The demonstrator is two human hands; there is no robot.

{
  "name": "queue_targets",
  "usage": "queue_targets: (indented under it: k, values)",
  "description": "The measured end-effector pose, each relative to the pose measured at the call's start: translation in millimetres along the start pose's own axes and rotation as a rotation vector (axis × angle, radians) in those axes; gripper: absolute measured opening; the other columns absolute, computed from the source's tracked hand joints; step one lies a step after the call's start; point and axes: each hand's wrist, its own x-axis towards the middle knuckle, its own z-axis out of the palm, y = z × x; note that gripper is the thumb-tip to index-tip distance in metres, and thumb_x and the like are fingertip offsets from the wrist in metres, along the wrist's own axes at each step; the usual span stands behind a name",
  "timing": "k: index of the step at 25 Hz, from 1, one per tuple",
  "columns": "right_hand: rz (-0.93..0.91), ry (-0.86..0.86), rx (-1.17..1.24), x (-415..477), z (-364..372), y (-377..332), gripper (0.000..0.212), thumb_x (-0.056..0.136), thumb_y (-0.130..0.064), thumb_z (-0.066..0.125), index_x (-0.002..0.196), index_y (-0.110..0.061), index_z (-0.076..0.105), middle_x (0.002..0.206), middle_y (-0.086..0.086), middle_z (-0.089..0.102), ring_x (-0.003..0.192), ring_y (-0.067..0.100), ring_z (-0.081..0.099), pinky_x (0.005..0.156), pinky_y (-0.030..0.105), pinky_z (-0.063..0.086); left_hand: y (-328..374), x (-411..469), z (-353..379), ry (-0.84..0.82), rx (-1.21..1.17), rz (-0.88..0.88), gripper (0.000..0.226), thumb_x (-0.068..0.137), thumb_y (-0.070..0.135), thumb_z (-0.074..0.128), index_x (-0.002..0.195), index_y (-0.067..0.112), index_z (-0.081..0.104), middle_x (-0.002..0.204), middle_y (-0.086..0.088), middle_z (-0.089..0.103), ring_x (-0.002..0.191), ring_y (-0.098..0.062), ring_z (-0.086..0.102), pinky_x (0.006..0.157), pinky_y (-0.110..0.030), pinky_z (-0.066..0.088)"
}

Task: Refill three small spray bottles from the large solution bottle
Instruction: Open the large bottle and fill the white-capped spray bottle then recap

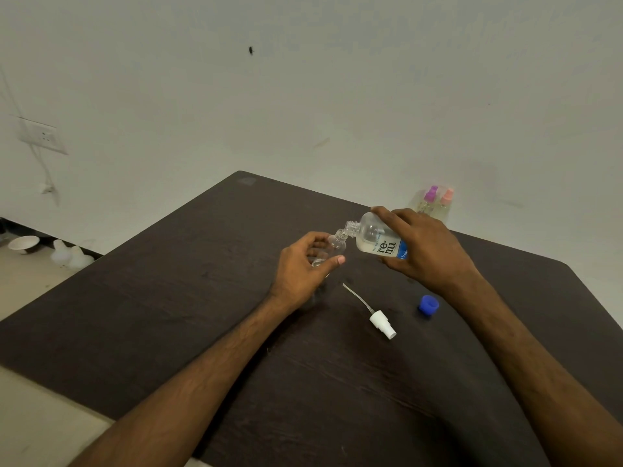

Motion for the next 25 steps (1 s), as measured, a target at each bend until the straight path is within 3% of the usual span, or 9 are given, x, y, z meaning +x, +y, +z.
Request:
queue_targets:
  k: [25]
  values:
    - [0.005, -0.010, 0.000, 1.9, -3.2, -3.3, 0.084, 0.081, -0.036, 0.077, 0.151, -0.025, 0.032, 0.134, 0.008, 0.056, 0.113, 0.028, 0.057, 0.090, 0.042, 0.049, -3.4, 1.3, 0.0, 0.015, 0.010, 0.006, 0.040, 0.080, 0.026, 0.084, 0.115, 0.018, 0.067, 0.111, 0.004, 0.073, 0.104, -0.011, 0.069, 0.090, -0.040, 0.059]
